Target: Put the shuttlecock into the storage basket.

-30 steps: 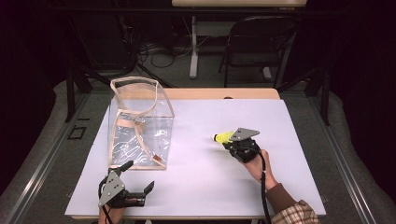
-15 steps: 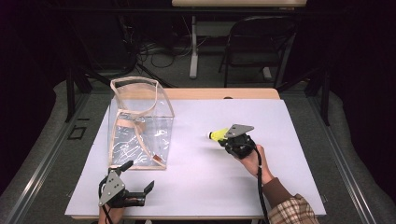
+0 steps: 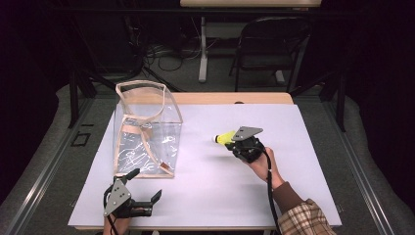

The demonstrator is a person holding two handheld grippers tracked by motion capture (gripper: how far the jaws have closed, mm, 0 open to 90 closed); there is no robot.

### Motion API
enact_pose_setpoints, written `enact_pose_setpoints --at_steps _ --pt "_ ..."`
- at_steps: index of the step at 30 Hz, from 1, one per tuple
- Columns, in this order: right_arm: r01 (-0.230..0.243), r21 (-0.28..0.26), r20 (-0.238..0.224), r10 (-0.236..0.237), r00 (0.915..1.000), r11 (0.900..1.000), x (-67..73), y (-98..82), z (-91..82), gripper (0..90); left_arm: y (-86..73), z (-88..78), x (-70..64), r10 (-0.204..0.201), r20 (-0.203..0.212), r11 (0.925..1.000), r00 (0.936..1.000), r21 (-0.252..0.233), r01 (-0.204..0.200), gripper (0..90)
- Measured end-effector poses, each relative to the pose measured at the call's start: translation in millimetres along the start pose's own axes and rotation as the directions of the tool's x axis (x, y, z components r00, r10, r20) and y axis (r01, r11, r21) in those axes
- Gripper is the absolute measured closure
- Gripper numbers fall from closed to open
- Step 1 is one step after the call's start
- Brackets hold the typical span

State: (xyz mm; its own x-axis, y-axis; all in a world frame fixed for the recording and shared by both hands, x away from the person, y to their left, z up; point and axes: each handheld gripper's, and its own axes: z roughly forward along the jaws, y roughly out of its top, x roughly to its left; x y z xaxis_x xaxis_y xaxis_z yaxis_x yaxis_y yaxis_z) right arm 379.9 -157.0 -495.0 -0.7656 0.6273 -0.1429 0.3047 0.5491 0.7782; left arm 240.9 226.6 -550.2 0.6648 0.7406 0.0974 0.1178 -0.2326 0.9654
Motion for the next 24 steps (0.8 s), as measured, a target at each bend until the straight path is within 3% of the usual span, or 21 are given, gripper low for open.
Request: enact_pose_setpoints --at_steps 24 --pt "0.04 0.01 -0.027 -0.04 0.9988 0.999 -2.0 29.3 9.3 90.0 -0.1 0.1 0.0 -0.001 -0.001 1.0 1.0 0.0 0.001 0.0"
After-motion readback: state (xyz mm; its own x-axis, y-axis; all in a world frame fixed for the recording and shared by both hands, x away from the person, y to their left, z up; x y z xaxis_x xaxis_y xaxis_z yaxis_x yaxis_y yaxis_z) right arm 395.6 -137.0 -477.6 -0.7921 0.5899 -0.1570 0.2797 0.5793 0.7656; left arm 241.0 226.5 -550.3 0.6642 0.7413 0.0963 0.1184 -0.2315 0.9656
